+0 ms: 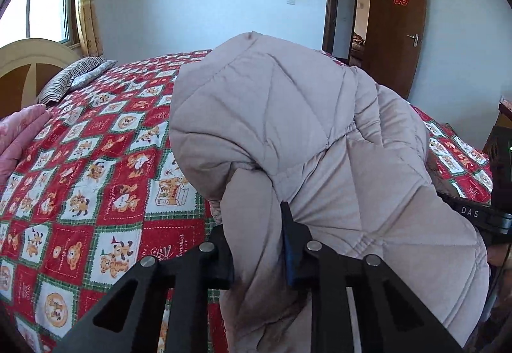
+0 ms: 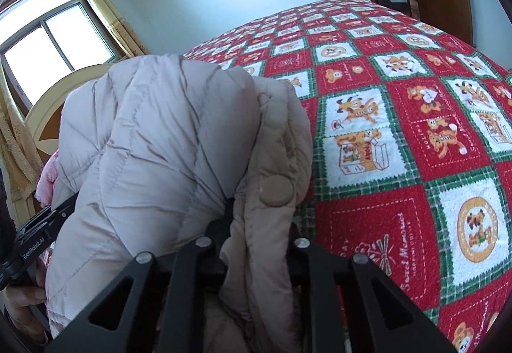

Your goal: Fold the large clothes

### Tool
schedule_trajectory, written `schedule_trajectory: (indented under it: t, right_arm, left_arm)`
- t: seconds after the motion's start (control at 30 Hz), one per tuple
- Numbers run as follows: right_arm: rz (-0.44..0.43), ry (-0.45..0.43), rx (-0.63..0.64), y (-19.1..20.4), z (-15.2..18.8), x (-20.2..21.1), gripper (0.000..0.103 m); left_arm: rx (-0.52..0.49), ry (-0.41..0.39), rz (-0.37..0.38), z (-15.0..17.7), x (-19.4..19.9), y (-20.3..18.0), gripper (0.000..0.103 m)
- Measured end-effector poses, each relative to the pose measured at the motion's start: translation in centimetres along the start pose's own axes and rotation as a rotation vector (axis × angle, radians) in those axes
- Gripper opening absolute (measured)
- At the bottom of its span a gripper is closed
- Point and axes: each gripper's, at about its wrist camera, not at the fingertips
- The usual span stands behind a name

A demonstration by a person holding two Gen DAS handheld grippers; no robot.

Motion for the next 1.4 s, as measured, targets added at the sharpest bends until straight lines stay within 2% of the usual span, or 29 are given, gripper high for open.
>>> schedule_trajectory:
  t: [0.4,0.87,1.1,1.4]
  right_arm:
    - [-0.088,-0.027,0.054,5.4,-0.5,1.4,0.019]
    - [-0.215,0.012,0.185,15.4,0.2,-1.0,0.019]
    - [-0.279,0.04,0.243,20.2,0.9,-2.8,0.019]
    - [-0.3,0.089,0.312,24.2,1.9,-5.5,0.019]
  left_arm:
    - [-0.012,-0.061,-0.055,-1.1,6.2,3.0,0.022]
    - [0.042,-0.096,-0.18,-0.1,11.7,10.6,0.022]
    - [0.089,-0.095,-0.251,1.0,13.3,14.9,0.022]
    - [0.144,-0.063,-0.301,3.3,12.9,19.0,0.022]
Point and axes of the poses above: each gripper's, at about its wrist camera, not at the fingertips, and x roughly against the way its jaws point, y to its left, z to its underside, and after that the axes turned 11 degrees about -y, right-handed
